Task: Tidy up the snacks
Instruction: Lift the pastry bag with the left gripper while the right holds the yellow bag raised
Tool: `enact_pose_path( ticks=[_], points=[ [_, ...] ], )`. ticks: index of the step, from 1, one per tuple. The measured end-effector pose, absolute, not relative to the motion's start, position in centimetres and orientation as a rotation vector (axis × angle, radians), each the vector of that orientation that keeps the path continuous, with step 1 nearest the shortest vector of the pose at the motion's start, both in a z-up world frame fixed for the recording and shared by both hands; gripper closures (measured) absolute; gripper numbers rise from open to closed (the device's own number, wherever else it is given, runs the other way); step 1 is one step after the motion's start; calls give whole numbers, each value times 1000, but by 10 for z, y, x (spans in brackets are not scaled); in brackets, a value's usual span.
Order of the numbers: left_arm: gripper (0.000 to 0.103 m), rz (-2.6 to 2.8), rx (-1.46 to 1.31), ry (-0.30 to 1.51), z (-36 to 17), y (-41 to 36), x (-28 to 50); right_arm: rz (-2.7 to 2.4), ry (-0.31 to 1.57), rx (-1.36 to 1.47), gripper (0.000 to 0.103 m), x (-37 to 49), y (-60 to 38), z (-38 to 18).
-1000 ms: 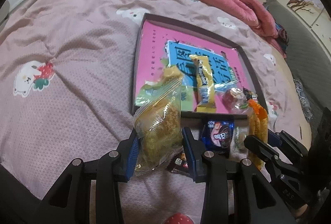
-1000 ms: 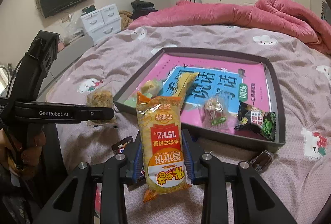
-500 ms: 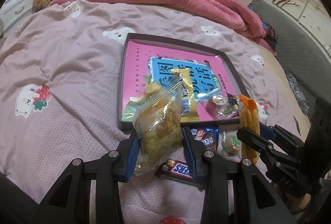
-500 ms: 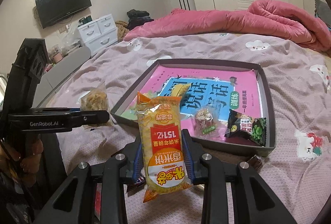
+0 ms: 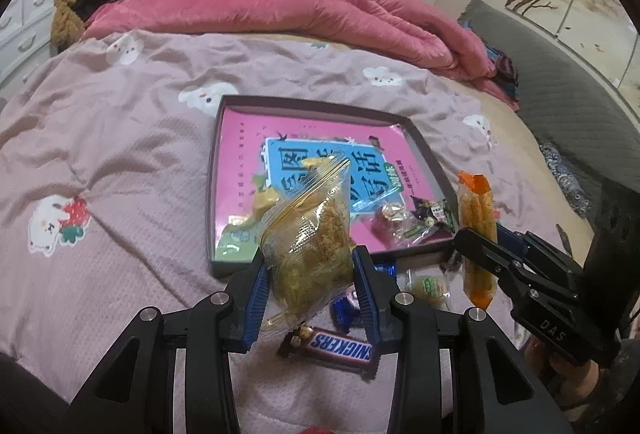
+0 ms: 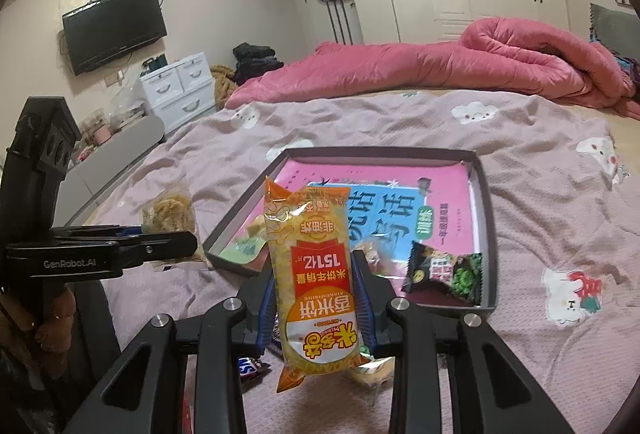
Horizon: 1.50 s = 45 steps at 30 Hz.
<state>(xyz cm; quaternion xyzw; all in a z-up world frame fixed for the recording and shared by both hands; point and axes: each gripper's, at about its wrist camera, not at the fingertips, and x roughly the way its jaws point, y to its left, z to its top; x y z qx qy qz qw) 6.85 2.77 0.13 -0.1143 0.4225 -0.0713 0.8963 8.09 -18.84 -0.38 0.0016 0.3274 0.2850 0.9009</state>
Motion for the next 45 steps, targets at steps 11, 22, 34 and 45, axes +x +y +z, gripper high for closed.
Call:
enact_pose_path(
  ticks=[11,22,34,45],
  points=[
    [62,-149,-232,833,14,26,77,512,639,50,69,91,-212,6],
    [62,-156,-236,815,17,23,89,458,622,100,69,103,-230,10],
    [62,-151,-223,810,15,15,103,432,618,123,69,110,-236,10],
    [62,-144,-213,841,4,7,119,425,603,142,69,120,-239,13]
  ],
)
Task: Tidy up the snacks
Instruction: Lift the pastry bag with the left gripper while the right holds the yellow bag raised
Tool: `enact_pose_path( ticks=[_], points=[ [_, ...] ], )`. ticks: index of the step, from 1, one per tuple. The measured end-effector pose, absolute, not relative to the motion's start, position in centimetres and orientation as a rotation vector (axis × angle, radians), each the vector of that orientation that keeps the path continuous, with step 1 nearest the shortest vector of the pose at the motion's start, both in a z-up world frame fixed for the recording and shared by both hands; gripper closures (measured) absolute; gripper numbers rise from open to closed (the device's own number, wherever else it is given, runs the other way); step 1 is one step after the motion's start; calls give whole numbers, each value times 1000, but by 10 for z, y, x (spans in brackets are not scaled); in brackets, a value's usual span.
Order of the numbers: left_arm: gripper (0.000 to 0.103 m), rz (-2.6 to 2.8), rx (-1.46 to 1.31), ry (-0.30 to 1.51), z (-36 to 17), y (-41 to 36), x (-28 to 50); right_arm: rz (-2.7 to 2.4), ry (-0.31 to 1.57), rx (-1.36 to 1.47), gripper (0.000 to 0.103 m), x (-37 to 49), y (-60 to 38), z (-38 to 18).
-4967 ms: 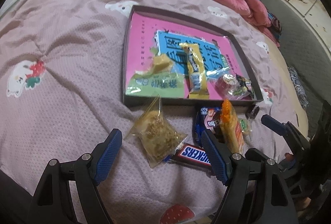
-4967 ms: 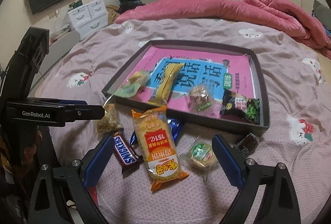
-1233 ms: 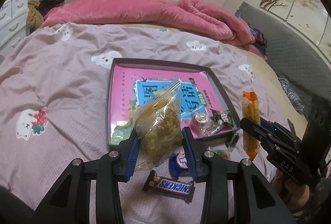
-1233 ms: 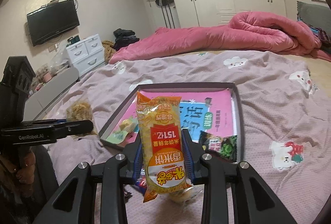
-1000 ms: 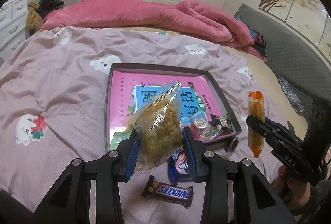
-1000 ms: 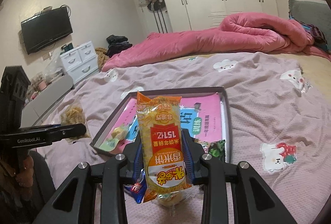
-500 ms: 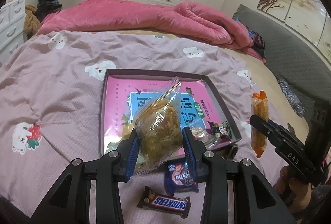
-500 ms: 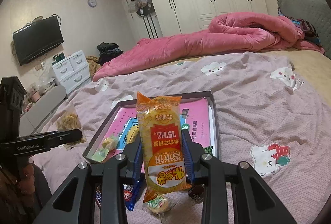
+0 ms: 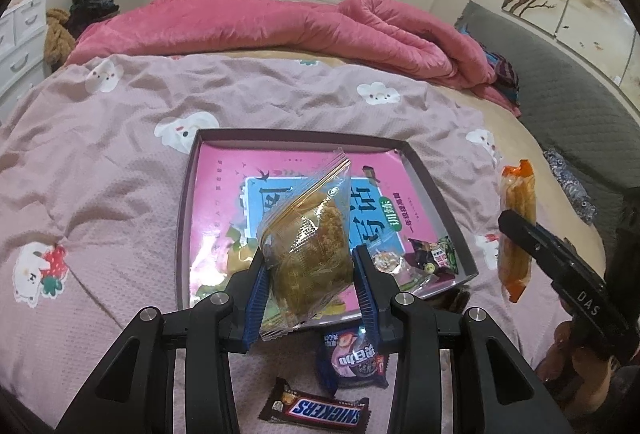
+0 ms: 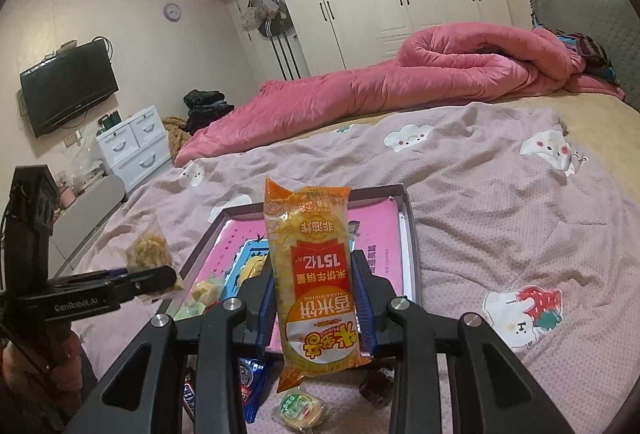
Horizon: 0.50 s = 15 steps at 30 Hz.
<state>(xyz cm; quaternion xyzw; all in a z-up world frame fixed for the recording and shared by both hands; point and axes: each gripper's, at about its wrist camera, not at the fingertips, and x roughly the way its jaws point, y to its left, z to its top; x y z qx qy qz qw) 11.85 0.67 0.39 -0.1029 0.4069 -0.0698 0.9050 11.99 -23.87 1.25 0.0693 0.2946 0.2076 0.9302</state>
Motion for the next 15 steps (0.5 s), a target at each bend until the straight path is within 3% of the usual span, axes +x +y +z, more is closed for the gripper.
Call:
enact_pose_path(
  ticks=[15],
  points=[
    [62,-119,-209,899,-18,8,136,421,597,147,69,128,-238,14]
  ],
)
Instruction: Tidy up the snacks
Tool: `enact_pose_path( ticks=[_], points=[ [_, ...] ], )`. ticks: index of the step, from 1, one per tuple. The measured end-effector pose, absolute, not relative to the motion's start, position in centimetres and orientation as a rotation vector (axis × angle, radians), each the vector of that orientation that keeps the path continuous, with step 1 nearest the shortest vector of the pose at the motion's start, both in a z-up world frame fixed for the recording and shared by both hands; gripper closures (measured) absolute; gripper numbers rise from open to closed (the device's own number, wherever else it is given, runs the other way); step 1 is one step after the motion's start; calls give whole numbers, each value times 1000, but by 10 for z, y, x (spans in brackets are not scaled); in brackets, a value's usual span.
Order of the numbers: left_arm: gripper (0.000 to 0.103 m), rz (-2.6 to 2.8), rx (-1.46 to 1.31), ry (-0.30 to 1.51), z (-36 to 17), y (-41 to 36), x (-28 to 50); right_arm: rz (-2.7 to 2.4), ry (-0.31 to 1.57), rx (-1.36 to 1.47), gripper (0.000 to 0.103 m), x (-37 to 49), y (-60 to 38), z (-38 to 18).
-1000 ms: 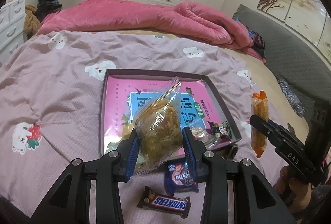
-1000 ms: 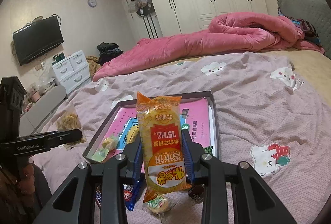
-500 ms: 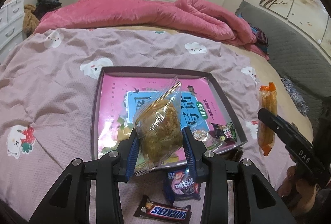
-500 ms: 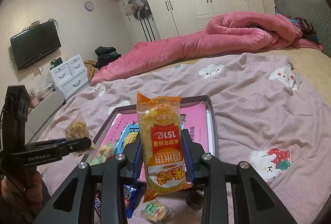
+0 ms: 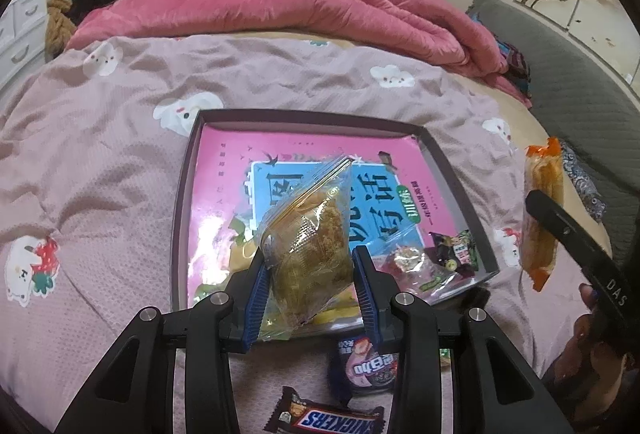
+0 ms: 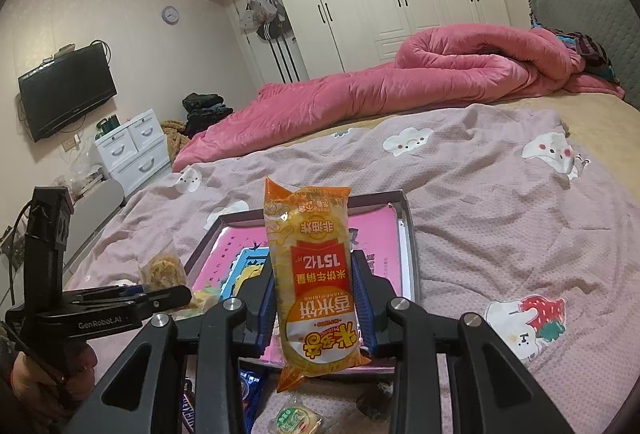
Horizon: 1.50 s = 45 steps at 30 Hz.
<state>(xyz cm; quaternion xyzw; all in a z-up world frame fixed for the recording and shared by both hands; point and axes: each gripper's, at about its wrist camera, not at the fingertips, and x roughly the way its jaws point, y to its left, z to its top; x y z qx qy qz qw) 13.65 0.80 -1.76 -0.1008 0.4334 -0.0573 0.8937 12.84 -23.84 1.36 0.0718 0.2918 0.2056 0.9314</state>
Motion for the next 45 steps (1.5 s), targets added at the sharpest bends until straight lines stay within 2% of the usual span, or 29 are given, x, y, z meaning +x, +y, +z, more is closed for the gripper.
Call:
enact_pose_path(
  ticks=[27,45],
  points=[
    [61,-113,-201,974,-52,13,155,414,624,125,69,148,-227,-1],
    [61,-148,-198,999,-60,4,164,409,738,89,69,165,-215,-28]
  ],
)
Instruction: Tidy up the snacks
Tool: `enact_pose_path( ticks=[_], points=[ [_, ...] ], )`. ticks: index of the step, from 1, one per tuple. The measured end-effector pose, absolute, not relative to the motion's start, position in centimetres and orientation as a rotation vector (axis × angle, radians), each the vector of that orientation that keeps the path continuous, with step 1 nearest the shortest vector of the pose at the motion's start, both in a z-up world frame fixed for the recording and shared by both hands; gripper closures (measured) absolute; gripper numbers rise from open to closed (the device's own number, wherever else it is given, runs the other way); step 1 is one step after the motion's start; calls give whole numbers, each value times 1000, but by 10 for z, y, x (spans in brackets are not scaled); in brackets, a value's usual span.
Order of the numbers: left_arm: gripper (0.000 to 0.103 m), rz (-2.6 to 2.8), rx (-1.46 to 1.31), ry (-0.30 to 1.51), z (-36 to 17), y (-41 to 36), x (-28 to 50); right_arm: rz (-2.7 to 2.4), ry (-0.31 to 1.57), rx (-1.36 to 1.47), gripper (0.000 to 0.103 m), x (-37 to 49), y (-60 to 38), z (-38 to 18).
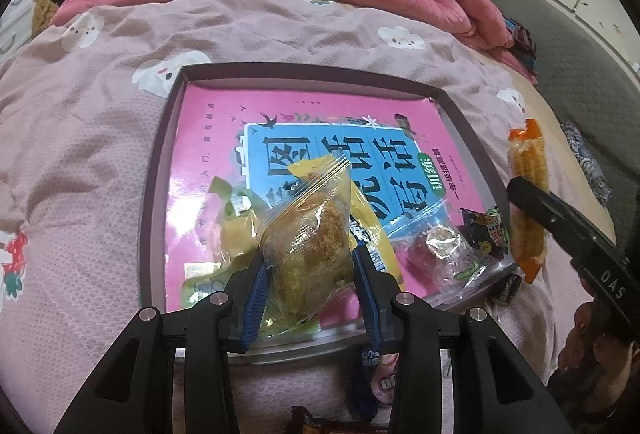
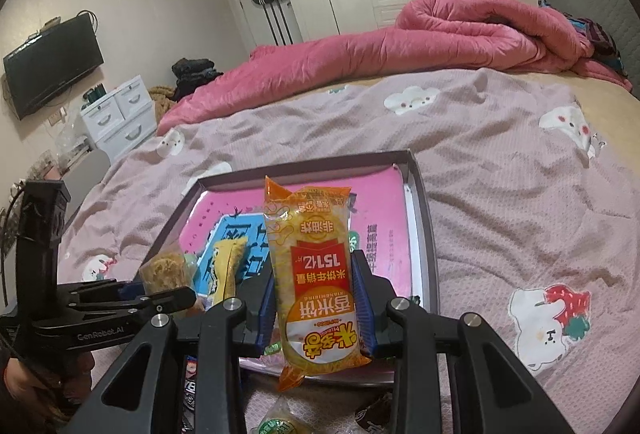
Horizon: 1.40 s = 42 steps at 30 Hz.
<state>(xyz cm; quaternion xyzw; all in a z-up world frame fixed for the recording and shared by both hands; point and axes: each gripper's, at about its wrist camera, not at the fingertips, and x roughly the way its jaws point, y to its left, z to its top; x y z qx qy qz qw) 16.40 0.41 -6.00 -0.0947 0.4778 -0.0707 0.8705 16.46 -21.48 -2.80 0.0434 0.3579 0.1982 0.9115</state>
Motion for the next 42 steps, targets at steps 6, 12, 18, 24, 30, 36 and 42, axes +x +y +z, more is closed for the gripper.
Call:
enact_pose_path(
  ticks=[6,12,18,24,30,36,42],
  points=[
    [61,-160,-195,1009,-62,1,166,421,760,70,69,168,-207,-34],
    [61,-162,-193,1012,-63,0,167,439,771,46,69,171,-199,-39],
    [61,-167,-191,1010,-62,0,168,462,784,28,69,171,-191,-43],
    [61,-168,-189,1011,-62,-1,167,459,799,5,69,170,-186,-48],
    [61,-168,-191,1010,-62,-1,167,445,807,3,69,169,-187,-50],
    [61,-167,-195,1010,-62,0,167,441,808,2,69,170,-188,-50],
    [61,-166,-202,1011,-61,2,167,450,817,24,68,168,-191,-48]
  ],
)
